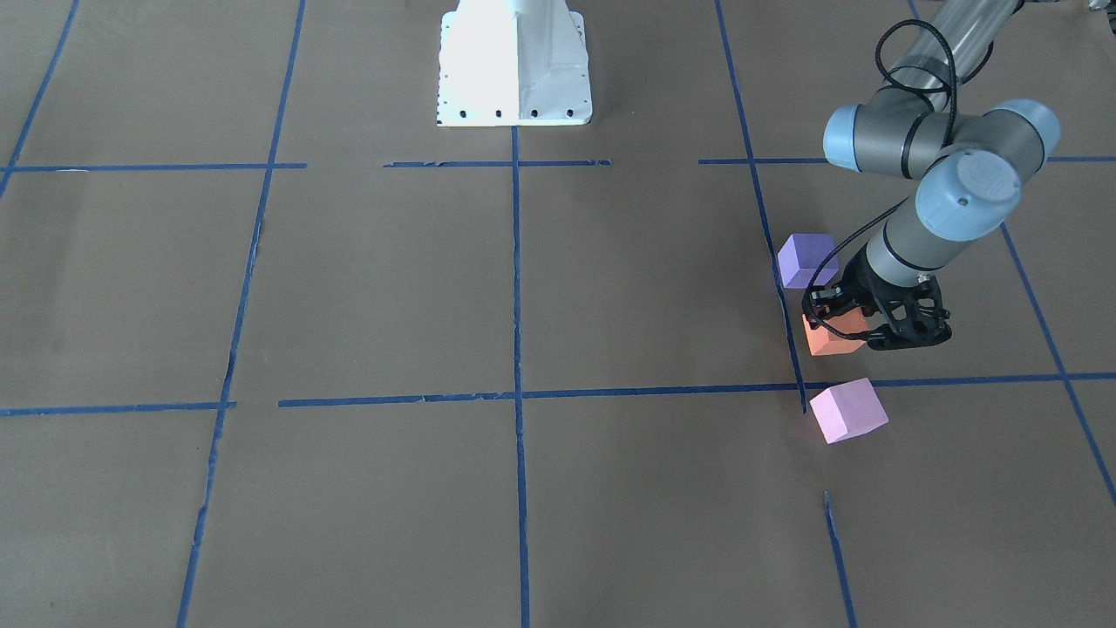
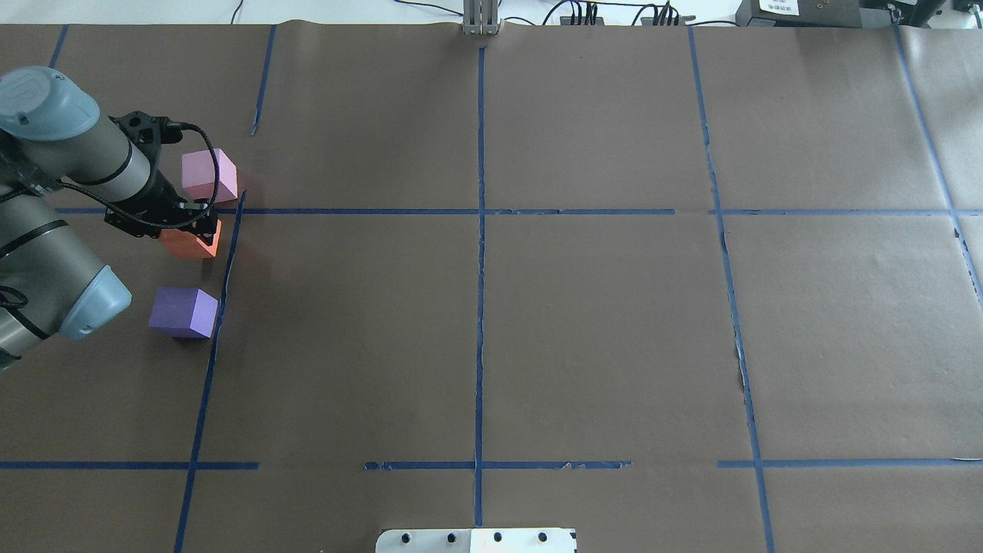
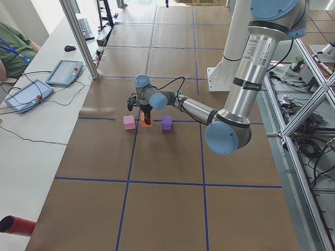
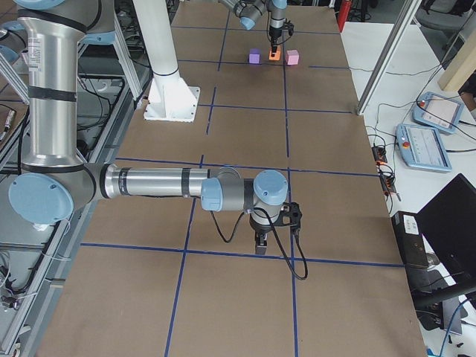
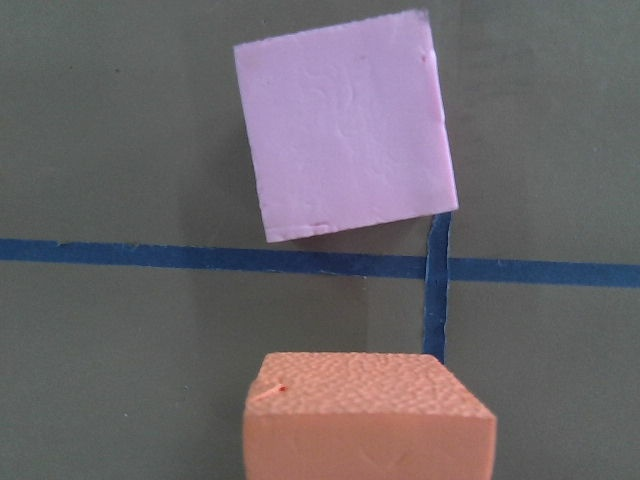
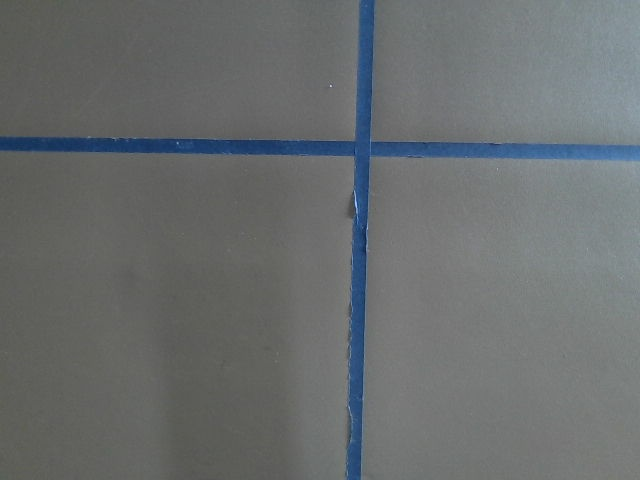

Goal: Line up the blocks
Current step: 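Lower the orange cube between the pink and purple cubes, open left gripper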

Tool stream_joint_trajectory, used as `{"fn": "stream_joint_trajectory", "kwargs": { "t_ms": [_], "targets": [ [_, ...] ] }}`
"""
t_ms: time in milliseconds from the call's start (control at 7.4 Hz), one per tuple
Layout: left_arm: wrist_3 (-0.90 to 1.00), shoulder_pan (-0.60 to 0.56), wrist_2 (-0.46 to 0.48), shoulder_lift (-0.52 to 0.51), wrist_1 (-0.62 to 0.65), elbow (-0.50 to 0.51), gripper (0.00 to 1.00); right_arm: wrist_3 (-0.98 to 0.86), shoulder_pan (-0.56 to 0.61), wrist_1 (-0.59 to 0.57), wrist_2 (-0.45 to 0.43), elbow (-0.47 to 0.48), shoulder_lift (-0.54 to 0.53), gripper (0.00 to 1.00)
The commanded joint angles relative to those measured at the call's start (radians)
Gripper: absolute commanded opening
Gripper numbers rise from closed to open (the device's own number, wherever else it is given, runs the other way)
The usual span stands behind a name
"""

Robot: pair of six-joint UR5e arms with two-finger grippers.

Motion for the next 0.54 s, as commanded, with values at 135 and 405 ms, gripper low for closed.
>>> {"fn": "stream_joint_trajectory", "kwargs": {
  "t_ms": [135, 405],
  "targets": [
    [-0.016, 0.0, -0.002, 0.0, -0.034, 0.014, 0.0, 0.0, 0.0, 0.001, 0.0, 0.0, 0.0, 1.0],
    [-0.015, 0.002, -0.024, 0.0, -0.034, 0.012, 0.0, 0.0, 0.0, 0.001, -0.002, 0.0, 0.0, 1.0]
  ]
}}
